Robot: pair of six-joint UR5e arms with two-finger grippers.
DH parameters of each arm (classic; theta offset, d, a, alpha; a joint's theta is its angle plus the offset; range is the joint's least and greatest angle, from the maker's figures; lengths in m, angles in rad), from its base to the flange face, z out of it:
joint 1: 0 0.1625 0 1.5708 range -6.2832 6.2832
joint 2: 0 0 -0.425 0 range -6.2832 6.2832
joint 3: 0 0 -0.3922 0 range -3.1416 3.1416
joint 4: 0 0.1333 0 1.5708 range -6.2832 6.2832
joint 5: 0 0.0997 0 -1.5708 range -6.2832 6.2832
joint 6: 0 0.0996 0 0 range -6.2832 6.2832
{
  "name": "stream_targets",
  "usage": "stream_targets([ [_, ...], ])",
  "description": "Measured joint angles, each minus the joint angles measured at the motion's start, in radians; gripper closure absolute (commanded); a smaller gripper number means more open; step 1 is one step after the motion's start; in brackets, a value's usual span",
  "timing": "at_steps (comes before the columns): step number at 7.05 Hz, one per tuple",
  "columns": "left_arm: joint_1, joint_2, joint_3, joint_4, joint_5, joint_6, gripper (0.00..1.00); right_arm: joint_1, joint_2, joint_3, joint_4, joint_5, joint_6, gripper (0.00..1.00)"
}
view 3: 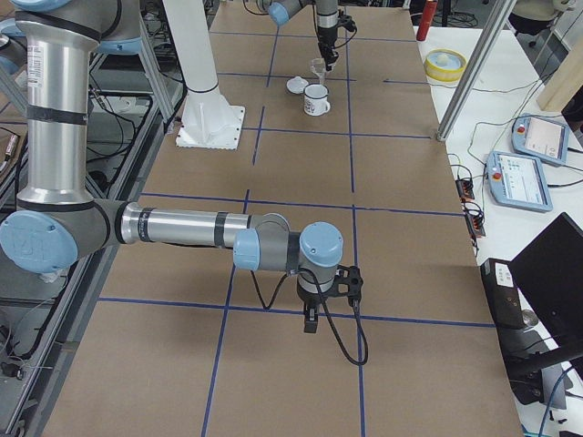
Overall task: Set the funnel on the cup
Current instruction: 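Lower the funnel spout-down into the mug opening with the left gripper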
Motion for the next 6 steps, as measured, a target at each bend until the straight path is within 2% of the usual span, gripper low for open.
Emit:
stream_targets([
  [6,0.058,-0.049,0.115,0.022,0.028,-0.002,1.0,0.0,0.0,0.0,0.0,0.0,0.0,0.0],
])
